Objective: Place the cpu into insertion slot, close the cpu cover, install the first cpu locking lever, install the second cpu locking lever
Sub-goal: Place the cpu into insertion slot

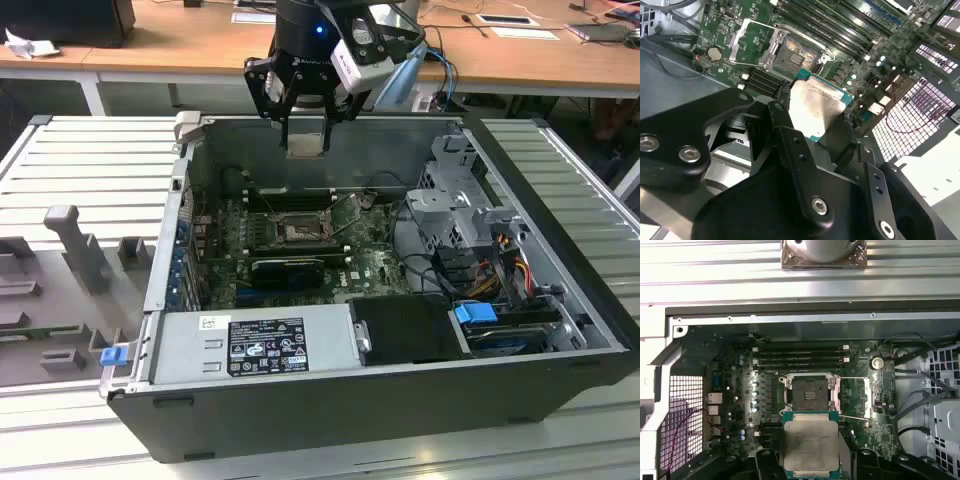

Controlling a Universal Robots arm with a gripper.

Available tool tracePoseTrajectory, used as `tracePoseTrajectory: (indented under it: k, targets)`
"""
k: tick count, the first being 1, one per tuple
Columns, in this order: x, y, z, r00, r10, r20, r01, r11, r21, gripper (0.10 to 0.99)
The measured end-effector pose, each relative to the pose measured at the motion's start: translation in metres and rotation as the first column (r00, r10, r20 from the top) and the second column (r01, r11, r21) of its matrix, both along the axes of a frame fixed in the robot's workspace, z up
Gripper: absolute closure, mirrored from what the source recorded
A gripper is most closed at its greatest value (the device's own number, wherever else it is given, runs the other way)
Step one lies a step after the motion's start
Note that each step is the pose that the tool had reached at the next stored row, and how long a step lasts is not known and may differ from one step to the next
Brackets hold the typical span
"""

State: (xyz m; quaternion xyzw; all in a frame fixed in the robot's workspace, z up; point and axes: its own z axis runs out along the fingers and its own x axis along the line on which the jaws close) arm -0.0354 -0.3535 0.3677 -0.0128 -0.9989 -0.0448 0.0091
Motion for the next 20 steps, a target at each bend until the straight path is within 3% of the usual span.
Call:
tracePoseTrajectory:
  k: [5,20]
  targets:
    - [0.0,0.0,-0.0002,0.9984,-0.057,-0.0001,0.057,0.9984,0.0,0.557]
    - [0.0,0.0,-0.0022,0.996,-0.089,0.0,0.089,0.996,0.0,0.557]
